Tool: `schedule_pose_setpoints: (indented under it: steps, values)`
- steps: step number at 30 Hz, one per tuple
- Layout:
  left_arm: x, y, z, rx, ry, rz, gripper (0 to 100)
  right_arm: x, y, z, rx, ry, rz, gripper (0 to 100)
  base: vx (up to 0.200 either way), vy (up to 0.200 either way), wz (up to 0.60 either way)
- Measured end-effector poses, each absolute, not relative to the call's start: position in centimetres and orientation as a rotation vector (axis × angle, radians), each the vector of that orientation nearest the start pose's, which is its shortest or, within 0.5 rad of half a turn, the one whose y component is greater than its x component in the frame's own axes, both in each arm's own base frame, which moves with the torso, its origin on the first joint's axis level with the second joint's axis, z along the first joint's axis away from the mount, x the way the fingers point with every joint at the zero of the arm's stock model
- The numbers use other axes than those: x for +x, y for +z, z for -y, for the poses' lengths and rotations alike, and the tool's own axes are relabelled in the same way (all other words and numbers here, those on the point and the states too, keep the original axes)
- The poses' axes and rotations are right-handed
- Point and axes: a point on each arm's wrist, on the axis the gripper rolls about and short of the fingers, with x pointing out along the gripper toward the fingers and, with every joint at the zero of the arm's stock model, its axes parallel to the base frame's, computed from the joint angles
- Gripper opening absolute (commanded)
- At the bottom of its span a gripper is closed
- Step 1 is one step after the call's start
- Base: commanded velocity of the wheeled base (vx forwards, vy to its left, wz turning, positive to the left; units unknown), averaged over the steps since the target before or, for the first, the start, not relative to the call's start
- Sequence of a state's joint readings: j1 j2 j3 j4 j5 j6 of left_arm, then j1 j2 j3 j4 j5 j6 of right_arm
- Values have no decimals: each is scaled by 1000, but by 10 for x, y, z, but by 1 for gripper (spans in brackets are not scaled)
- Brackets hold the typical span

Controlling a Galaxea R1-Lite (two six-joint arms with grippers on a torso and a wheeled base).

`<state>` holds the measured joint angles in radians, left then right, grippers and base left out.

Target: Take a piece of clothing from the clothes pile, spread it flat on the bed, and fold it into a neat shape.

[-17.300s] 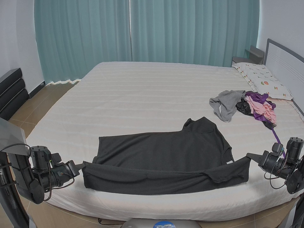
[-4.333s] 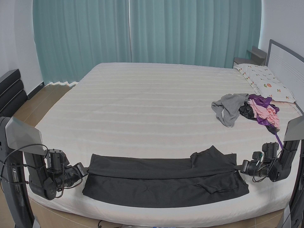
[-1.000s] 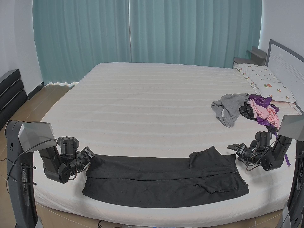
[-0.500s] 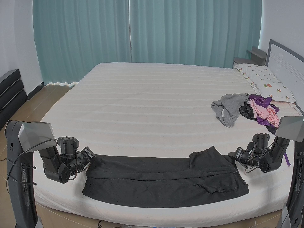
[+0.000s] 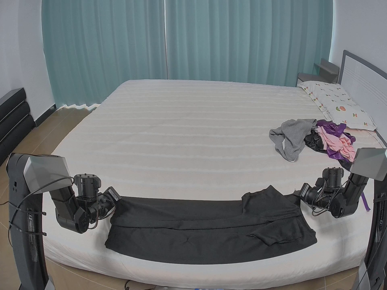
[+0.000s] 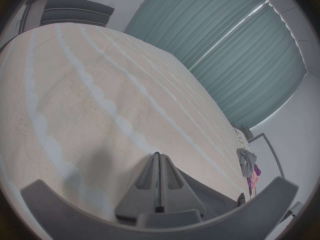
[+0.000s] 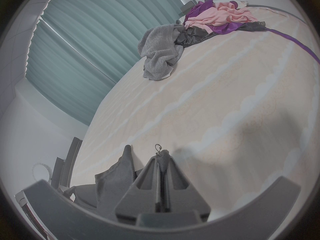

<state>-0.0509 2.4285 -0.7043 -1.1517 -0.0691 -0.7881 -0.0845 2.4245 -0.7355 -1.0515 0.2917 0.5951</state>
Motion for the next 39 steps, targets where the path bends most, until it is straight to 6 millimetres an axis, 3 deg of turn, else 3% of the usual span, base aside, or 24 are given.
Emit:
schedule_pose_setpoints:
  steps: [2, 3, 4, 5, 10, 19, 25, 32, 39]
  values:
    - [360, -43, 20, -770, 115, -589, 0, 362, -46, 25, 693, 6, -672, 0, 0, 0, 0]
    - [360, -43, 20, -770, 115, -589, 100, 361, -47, 25, 693, 5, -674, 0, 0, 0, 0]
    - [360, -44, 20, -770, 115, -591, 100, 361, -47, 25, 692, 5, -675, 0, 0, 0, 0]
    - [359, -44, 21, -770, 116, -594, 100, 361, -48, 25, 692, 3, -675, 100, 0, 0, 0]
    - [358, -45, 22, -770, 114, -600, 100, 360, -45, 26, 696, 6, -665, 100, 0, 0, 0]
    - [354, -40, 19, -829, 132, -598, 100, 346, -15, 27, 715, 105, -615, 100, 0, 0, 0]
    - [352, -30, 9, -900, 163, -577, 100, 337, 3, 10, 700, 217, -626, 100, 0, 0, 0]
    - [347, -26, 3, -910, 178, -573, 100, 337, -8, -8, 630, 272, -684, 100, 0, 0, 0]
    - [345, -26, 4, -910, 176, -576, 100, 342, -24, -10, 614, 276, -716, 100, 0, 0, 0]
